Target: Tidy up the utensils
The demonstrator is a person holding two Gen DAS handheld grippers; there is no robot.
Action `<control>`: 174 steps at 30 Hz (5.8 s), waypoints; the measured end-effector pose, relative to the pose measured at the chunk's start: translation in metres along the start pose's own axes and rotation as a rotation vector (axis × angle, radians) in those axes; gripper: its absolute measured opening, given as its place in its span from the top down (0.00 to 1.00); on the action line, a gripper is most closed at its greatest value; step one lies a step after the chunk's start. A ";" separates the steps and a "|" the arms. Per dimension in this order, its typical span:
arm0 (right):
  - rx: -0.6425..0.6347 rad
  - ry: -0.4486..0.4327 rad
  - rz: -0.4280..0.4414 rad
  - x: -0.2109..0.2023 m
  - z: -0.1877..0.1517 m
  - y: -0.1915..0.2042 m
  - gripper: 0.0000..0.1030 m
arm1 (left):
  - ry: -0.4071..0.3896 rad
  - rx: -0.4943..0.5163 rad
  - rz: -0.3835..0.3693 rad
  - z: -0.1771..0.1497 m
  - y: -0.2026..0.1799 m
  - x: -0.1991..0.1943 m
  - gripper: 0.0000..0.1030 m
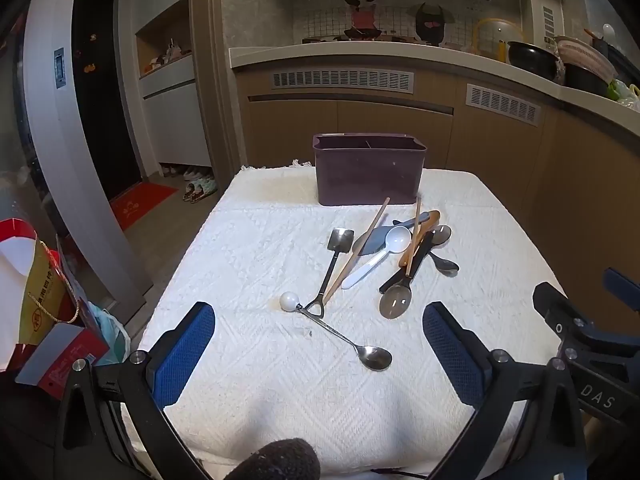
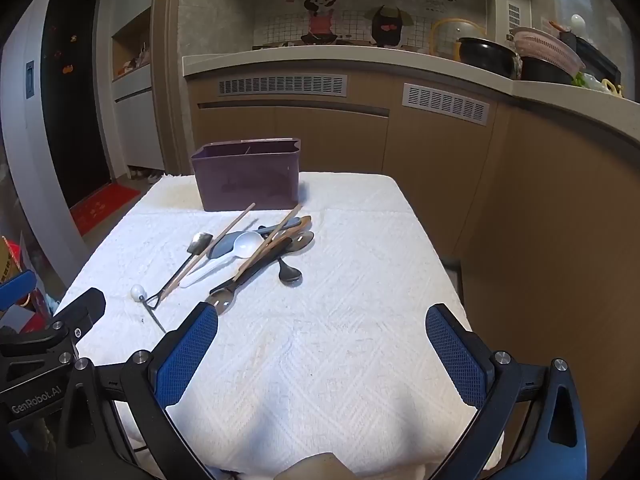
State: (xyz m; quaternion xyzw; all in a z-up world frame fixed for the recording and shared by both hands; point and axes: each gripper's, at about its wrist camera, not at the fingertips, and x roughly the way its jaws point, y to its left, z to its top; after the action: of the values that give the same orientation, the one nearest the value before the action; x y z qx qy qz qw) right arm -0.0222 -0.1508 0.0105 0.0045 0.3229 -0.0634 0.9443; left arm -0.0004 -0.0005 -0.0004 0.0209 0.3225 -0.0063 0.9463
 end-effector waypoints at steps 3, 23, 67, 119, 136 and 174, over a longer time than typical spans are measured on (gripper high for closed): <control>0.001 0.000 -0.001 -0.001 0.000 0.000 0.00 | 0.002 0.002 -0.002 0.000 0.000 0.000 0.00; 0.001 0.001 -0.001 0.000 0.000 -0.002 0.00 | -0.001 -0.001 -0.003 0.001 0.002 -0.002 0.00; -0.035 -0.005 0.075 0.036 0.008 -0.008 0.00 | 0.339 -0.140 -0.094 -0.012 0.044 0.087 0.00; 0.079 -0.035 0.036 0.097 -0.024 -0.025 0.00 | 0.267 -0.179 -0.012 -0.015 0.037 0.137 0.32; 0.145 -0.042 0.071 0.098 -0.030 -0.038 0.00 | 0.304 -0.149 -0.005 -0.004 0.035 0.165 0.65; -0.087 0.205 0.226 0.192 0.056 0.080 0.31 | 0.061 -0.035 -0.090 0.070 0.104 0.133 0.81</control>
State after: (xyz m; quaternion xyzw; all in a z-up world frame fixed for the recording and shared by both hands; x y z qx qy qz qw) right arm 0.1723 -0.0964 -0.0656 0.0064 0.4173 0.0583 0.9069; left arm 0.1505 0.1004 -0.0222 -0.0100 0.3520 -0.0425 0.9350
